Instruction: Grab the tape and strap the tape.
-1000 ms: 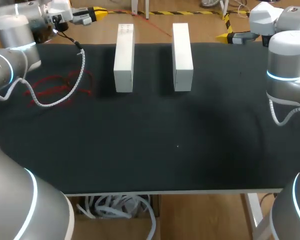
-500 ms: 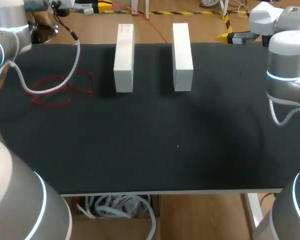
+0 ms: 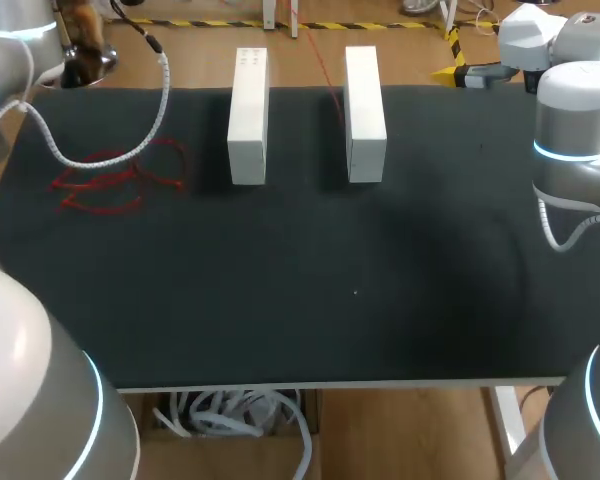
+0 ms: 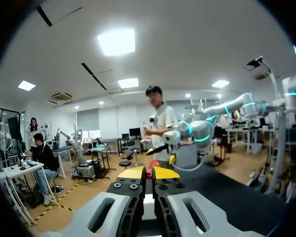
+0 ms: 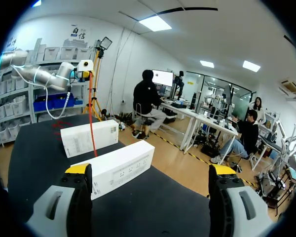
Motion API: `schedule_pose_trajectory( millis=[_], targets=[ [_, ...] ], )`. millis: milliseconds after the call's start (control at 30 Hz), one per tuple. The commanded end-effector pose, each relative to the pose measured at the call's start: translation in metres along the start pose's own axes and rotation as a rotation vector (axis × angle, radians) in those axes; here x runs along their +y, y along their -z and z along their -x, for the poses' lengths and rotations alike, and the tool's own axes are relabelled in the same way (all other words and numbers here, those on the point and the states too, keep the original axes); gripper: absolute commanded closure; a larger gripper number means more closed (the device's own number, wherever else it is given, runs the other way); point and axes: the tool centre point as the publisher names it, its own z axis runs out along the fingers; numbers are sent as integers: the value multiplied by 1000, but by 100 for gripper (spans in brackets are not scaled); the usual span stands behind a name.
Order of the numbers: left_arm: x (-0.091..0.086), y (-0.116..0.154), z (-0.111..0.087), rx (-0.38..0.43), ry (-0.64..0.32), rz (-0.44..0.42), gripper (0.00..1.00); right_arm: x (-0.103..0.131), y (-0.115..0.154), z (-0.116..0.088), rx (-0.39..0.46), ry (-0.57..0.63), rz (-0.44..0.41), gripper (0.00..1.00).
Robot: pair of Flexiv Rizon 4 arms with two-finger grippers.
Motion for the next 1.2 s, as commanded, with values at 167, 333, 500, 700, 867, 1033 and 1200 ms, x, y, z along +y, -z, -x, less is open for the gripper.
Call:
schedule_pose_trajectory(
  millis=[167, 333, 500, 700, 867, 1033, 1200],
  targets=[
    [-34, -12, -12, -423, 9, -29, 100, 0, 0, 0, 0, 0, 1, 0],
    [-48, -12, -12, -498, 5, -145, 100, 0, 0, 0, 0, 0, 1, 0],
    [-57, -6, -12, -557, 8, -226, 100, 0, 0, 0, 0, 0, 1, 0],
    [-59, -10, -12, -533, -13, -162, 100, 0, 0, 0, 0, 0, 1, 0],
    [-51, -20, -14, -500, -24, -85, 100, 0, 0, 0, 0, 0, 1, 0],
    [-47, -22, -15, -505, -27, -74, 100, 0, 0, 0, 0, 0, 1, 0],
    [-44, -24, -17, -501, -32, -67, 100, 0, 0, 0, 0, 0, 1, 0]
  ],
)
